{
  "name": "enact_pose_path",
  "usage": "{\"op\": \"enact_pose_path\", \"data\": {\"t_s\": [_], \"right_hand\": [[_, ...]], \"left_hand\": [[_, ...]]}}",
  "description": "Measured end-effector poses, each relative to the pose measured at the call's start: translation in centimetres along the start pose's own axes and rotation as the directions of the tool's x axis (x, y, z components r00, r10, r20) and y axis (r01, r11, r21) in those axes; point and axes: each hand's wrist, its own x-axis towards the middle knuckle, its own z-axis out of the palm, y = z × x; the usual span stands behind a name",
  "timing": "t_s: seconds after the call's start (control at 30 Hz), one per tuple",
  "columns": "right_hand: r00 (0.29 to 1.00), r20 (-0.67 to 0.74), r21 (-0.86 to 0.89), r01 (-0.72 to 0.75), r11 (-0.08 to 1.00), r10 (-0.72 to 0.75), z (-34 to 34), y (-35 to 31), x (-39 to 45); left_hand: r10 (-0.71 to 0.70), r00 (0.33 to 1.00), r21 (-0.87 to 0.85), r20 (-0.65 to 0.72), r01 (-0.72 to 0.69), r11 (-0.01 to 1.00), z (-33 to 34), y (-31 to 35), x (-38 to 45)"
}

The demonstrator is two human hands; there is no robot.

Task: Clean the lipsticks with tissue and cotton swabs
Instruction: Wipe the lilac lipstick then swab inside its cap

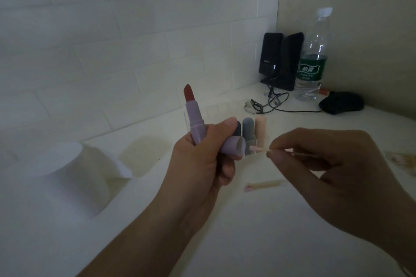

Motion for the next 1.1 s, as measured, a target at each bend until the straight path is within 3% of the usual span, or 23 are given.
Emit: {"op": "enact_pose_path", "data": {"t_s": [0.33, 0.57, 0.77, 0.87, 0.97, 1.1], "right_hand": [[1.000, 0.011, -0.105, 0.022, 0.994, -0.021, 0.2, -0.7, -0.3], [0.988, 0.134, -0.049, 0.088, 0.995, -0.080, 0.1, -1.7, -0.1], [0.995, 0.078, -0.075, 0.066, 0.995, -0.060, 0.4, -1.7, 0.1], [0.997, 0.066, -0.123, 0.053, 0.991, -0.045, 0.8, -1.6, 0.0], [0.987, 0.144, -0.165, 0.095, 0.982, -0.071, 0.6, -2.0, -0.2], [0.988, 0.140, -0.087, 0.082, 0.993, -0.069, 0.1, -2.1, -0.1]], "left_hand": [[0.059, 0.998, 0.072, 0.035, -0.062, 0.995, 0.0, -0.2, -0.1], [0.104, 0.993, 0.123, 0.058, -0.110, 0.986, 0.0, -0.4, -0.1], [0.177, 0.983, 0.176, 0.047, -0.183, 0.967, -0.1, -0.4, 0.0], [0.181, 0.983, 0.153, 0.023, -0.182, 0.971, -0.1, -0.3, 0.1], [0.162, 0.987, 0.137, 0.013, -0.162, 0.977, -0.2, -0.3, 0.2], [0.147, 0.989, 0.142, 0.019, -0.149, 0.979, -0.1, -0.5, 0.1]]}}
